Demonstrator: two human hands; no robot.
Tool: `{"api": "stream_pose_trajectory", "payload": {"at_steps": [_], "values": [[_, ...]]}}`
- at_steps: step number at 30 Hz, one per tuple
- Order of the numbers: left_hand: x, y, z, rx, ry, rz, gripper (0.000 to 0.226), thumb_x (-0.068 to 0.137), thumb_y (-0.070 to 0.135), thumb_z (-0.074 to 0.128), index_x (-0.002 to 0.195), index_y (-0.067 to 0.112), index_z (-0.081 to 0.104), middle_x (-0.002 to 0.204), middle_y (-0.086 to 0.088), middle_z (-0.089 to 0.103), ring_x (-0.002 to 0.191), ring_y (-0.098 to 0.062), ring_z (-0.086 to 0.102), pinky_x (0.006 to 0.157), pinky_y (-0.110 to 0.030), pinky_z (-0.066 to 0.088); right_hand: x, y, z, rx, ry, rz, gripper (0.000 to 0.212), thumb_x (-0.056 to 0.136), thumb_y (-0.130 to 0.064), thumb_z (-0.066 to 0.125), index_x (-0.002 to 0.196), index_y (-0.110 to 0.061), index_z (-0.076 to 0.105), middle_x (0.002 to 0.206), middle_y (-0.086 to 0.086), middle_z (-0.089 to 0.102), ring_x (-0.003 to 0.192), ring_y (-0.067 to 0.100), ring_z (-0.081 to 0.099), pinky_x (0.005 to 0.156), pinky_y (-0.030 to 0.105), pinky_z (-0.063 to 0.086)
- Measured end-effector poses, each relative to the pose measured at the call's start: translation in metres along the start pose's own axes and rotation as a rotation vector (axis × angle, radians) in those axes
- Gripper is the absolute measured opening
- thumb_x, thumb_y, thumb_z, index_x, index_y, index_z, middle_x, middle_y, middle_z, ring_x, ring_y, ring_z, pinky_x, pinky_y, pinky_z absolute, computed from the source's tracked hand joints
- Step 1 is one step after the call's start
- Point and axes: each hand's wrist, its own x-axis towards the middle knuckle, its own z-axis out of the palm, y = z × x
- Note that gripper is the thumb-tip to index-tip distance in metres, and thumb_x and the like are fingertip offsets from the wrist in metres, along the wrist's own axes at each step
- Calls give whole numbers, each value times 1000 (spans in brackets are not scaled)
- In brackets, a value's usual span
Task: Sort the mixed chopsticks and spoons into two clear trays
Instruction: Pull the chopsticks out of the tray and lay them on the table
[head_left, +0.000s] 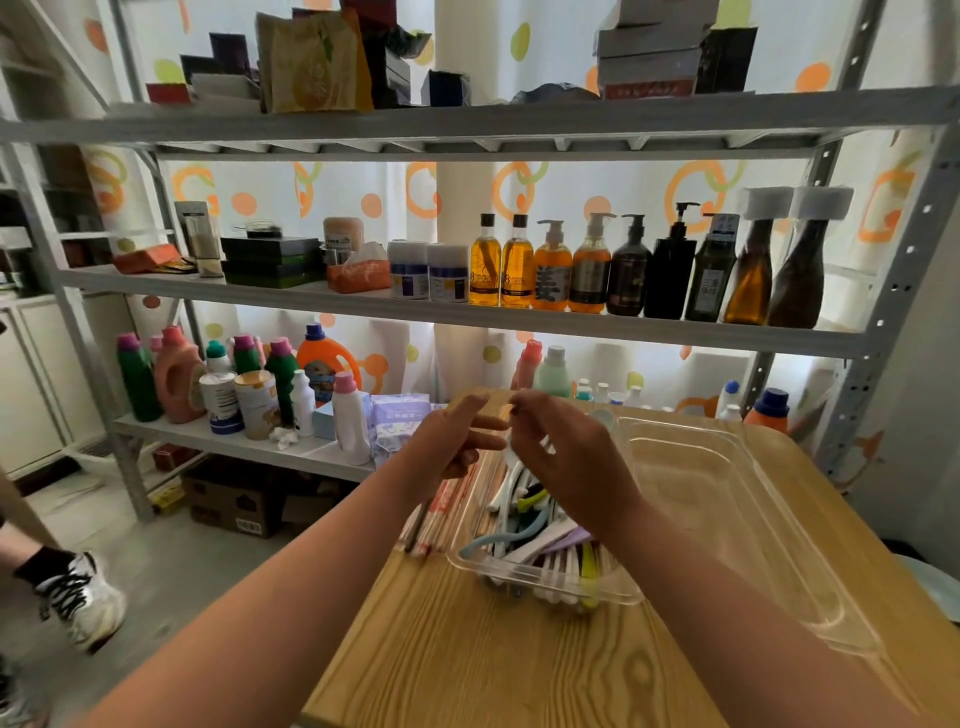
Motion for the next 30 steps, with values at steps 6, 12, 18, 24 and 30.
{"api": "stream_pose_trajectory", "payload": {"at_steps": [6,12,18,24,30], "values": [[-7,2,-5,-74,-81,35,32,90,32,60,64,14,65,70,-8,49,68,-17,44,66,-26,37,-7,-2,7,-51,-218,-134,21,90,-21,46,109,-12,47,88,7,68,71,14,66,66,16,52],[-3,-4,-14,-188,-180,87,27,88,32,63,66,23,76,78,-15,50,80,-28,44,68,-29,39,-10,-2,14,-87,-354,-187,34,85,-11,67,113,-10,49,95,10,68,76,18,68,67,23,57],[2,-8,-24,-62,-7,92,23,93,26,58,74,13,60,56,4,55,47,-6,49,48,-18,39,-12,-5,17,-24,-382,41,25,85,-8,62,110,-6,60,92,9,68,73,18,65,64,23,53],[22,-44,-50,406,266,78,18,90,27,61,89,14,73,81,3,67,78,-13,57,69,-26,39,-13,6,14,11,-722,276,14,87,-16,60,96,-12,70,91,0,68,81,9,60,80,22,50],[27,-73,-65,768,267,-13,23,90,31,61,80,15,75,82,-3,72,79,-18,65,70,-27,47,-9,6,20,44,-965,401,20,87,-25,64,104,-17,71,101,-4,69,84,5,59,84,21,45]]}}
